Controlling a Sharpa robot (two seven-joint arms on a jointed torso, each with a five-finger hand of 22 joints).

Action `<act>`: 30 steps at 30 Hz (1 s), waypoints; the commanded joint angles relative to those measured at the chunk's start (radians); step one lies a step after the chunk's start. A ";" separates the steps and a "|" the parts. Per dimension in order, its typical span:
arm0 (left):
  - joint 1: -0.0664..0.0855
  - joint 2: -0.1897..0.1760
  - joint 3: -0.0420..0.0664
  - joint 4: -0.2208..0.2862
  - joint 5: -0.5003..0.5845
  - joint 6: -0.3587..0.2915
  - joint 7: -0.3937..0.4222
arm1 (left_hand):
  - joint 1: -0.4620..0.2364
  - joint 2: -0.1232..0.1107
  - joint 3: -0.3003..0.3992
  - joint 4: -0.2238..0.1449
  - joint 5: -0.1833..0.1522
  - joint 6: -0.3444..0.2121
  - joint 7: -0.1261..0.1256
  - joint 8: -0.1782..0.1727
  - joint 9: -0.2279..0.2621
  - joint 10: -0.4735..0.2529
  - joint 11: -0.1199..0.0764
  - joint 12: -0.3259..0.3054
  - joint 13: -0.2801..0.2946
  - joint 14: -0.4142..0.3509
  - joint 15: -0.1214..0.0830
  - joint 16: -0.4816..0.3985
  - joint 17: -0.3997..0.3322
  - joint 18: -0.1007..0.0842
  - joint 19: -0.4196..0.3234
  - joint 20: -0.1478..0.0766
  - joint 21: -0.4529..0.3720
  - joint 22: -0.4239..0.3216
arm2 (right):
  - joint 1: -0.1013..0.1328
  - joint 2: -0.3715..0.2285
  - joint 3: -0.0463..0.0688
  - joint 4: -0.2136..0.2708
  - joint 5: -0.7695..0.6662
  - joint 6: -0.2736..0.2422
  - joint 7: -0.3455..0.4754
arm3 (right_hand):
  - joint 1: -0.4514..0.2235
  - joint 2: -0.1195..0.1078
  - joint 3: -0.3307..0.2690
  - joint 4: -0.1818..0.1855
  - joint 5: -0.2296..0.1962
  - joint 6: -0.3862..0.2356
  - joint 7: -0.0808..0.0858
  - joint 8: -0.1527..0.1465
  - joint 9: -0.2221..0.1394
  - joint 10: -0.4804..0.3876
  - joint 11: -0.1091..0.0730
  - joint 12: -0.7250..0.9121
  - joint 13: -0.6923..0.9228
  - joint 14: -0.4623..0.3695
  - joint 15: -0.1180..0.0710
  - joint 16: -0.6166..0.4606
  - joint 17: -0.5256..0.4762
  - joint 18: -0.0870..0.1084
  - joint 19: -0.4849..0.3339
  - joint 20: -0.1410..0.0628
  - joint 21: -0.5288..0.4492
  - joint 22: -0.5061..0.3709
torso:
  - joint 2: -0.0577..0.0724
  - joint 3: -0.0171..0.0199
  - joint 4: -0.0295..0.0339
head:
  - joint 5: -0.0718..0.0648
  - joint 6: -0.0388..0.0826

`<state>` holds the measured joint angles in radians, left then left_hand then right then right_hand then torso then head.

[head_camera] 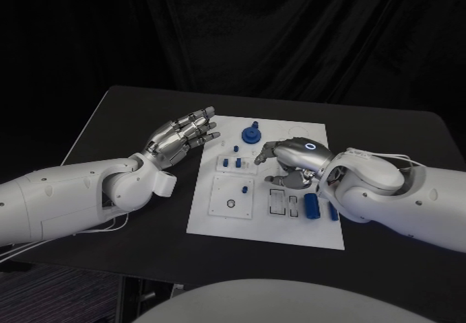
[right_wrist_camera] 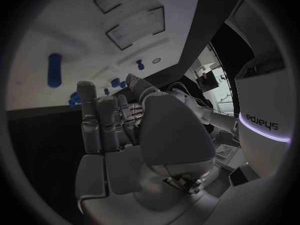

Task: Assemble the parts on the task board

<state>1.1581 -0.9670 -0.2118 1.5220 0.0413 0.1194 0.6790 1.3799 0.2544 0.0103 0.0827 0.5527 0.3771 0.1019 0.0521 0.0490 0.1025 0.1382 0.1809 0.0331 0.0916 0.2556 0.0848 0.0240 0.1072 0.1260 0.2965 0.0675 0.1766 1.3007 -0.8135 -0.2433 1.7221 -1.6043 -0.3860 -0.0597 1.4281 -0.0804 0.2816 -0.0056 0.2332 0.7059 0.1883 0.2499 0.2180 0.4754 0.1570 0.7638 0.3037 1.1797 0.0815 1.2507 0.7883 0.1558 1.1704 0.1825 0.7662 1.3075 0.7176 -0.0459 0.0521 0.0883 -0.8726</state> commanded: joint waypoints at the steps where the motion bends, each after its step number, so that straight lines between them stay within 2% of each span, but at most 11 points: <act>1: -0.001 -0.001 0.001 0.005 0.001 0.004 0.079 | -0.004 -0.003 0.007 -0.002 -0.005 0.006 0.003 0.006 0.001 0.000 -0.007 -0.002 0.001 -0.001 0.007 0.005 0.002 -0.013 0.008 -0.002 0.007 0.000 | 0.029 -0.037 -0.001 0.030 0.011 -0.020 -0.055 | 0.009 0.003 -0.002 0.000 0.008 0.011 0.005 0.007 -0.002 0.011 0.001 0.006 0.000 0.001 -0.006 0.007 0.003 0.002 0.009 -0.005 0.009 0.028 | -0.001 -0.0016 0.0007 | -0.009 0.000; 4: -0.001 -0.003 0.001 0.006 0.001 0.001 0.079 | -0.004 -0.003 0.007 -0.002 -0.005 0.006 0.003 0.006 0.001 0.000 -0.007 -0.002 0.001 -0.001 0.007 0.005 0.002 -0.013 0.008 -0.002 0.007 0.000 | 0.055 -0.077 -0.001 0.049 0.013 0.014 -0.096 | 0.005 0.004 -0.004 0.006 0.011 0.028 0.007 0.014 -0.002 0.013 -0.002 0.009 -0.003 0.027 -0.008 0.027 0.036 -0.006 0.034 -0.007 0.050 0.041 | -0.001 -0.0012 -0.0008 | -0.015 0.000; 5: -0.001 -0.004 0.001 0.006 0.001 0.000 0.079 | -0.005 -0.004 0.008 -0.002 -0.005 0.008 0.004 0.007 0.002 0.001 -0.008 -0.001 0.001 0.000 0.008 0.006 0.002 -0.013 0.008 -0.002 0.007 0.000 | 0.059 -0.086 -0.002 0.051 0.014 0.024 -0.107 | 0.001 0.003 -0.007 0.011 0.010 0.032 0.003 0.012 -0.006 0.016 -0.003 0.008 -0.009 0.057 -0.010 0.048 0.071 -0.013 0.062 -0.009 0.093 0.055 | 0.000 -0.0011 -0.0009 | -0.016 0.000; 12: -0.001 0.000 0.001 0.007 0.001 0.001 0.079 | -0.005 -0.005 0.009 -0.002 -0.004 0.009 0.005 0.007 0.002 0.001 -0.008 -0.002 0.001 0.001 0.008 0.006 0.002 -0.013 0.009 -0.002 0.008 0.000 | 0.074 -0.116 -0.004 0.033 0.015 0.091 -0.164 | -0.004 -0.002 -0.023 0.026 -0.002 0.036 -0.007 -0.020 -0.028 -0.023 0.002 -0.050 -0.065 0.092 -0.008 0.071 0.098 -0.021 0.097 -0.009 0.134 0.074 | -0.001 -0.0022 -0.0004 | -0.017 0.000; 16: -0.001 0.002 0.001 0.007 0.001 0.003 0.079 | -0.005 -0.005 0.009 -0.002 -0.004 0.009 0.005 0.007 0.002 0.001 -0.008 -0.002 0.001 0.001 0.008 0.006 0.002 -0.013 0.009 -0.002 0.008 0.000 | 0.069 -0.110 -0.004 0.008 0.015 0.121 -0.177 | -0.006 -0.004 -0.028 0.029 -0.003 0.032 -0.011 -0.029 -0.033 -0.020 0.005 -0.056 -0.074 0.095 -0.006 0.073 0.101 -0.022 0.100 -0.008 0.136 0.076 | -0.001 -0.0025 -0.0030 | -0.012 0.000; 19: -0.001 0.003 0.001 0.007 0.001 0.004 0.079 | -0.005 -0.005 0.010 -0.002 -0.004 0.009 0.005 0.007 0.002 0.001 -0.009 -0.002 0.001 0.000 0.008 0.006 0.002 -0.013 0.008 -0.002 0.007 0.000 | 0.061 -0.103 -0.004 -0.005 0.015 0.129 -0.177 | -0.008 -0.003 -0.034 0.035 -0.011 0.033 -0.015 -0.038 -0.039 -0.001 0.007 -0.058 -0.086 0.098 -0.003 0.075 0.101 -0.023 0.104 -0.005 0.140 0.078 | 0.001 -0.0013 0.0006 | -0.015 0.000; 24: -0.001 0.006 0.001 0.005 0.001 0.006 0.079 | -0.005 -0.005 0.011 -0.003 -0.004 0.007 0.006 0.007 0.001 0.000 -0.009 -0.003 0.001 0.000 0.008 0.006 0.002 -0.014 0.009 -0.002 0.008 0.000 | 0.048 -0.093 -0.004 -0.018 0.015 0.122 -0.159 | -0.012 -0.002 -0.047 0.046 -0.025 0.045 -0.010 -0.050 -0.047 0.047 0.001 -0.061 -0.109 0.110 -0.007 0.081 0.108 -0.026 0.119 -0.006 0.159 0.085 | 0.002 0.0002 0.0033 | -0.019 0.000; 28: -0.002 0.008 0.001 0.004 0.001 0.008 0.079 | -0.005 -0.005 0.011 -0.003 -0.004 0.007 0.006 0.007 0.001 0.000 -0.009 -0.003 0.001 0.000 0.008 0.006 0.002 -0.014 0.009 -0.002 0.008 0.000 | 0.038 -0.086 -0.004 -0.026 0.016 0.111 -0.139 | -0.010 0.000 -0.054 0.053 -0.028 0.063 -0.007 -0.059 -0.054 0.101 -0.009 -0.071 -0.133 0.135 -0.017 0.091 0.131 -0.032 0.145 -0.015 0.194 0.096 | 0.001 0.0000 0.0011 | -0.016 0.000; 30: -0.002 0.008 0.001 0.003 0.001 0.009 0.079 | -0.005 -0.005 0.011 -0.003 -0.004 0.007 0.006 0.007 0.001 0.000 -0.009 -0.003 0.001 0.000 0.008 0.006 0.002 -0.014 0.009 -0.002 0.008 0.000 | 0.034 -0.083 -0.004 -0.029 0.020 0.109 -0.132 | -0.008 -0.002 -0.056 0.054 -0.032 0.058 -0.004 -0.067 -0.058 0.113 -0.011 -0.078 -0.142 0.137 -0.019 0.090 0.129 -0.032 0.146 -0.017 0.192 0.095 | 0.002 0.0004 0.0023 | -0.017 0.000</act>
<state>1.1579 -0.9606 -0.2118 1.5244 0.0414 0.1181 0.6790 1.3799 0.2545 0.0150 0.0810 0.5527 0.3806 0.1055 0.0558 0.0496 0.1024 0.1382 0.1809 0.0331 0.0915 0.2556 0.0848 0.0246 0.1074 0.1296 0.2929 0.0716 0.1768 1.3380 -0.8972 -0.2483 1.6944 -1.5878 -0.2805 -0.1962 1.4239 -0.0845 0.2305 0.0455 0.2075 0.7631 0.1808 0.1871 0.1614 0.5828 0.1465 0.6884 0.1643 1.3105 0.0651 1.3365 0.9173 0.1317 1.3101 0.1679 0.9558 1.3076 0.7190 -0.0459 0.0538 0.0710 -0.8727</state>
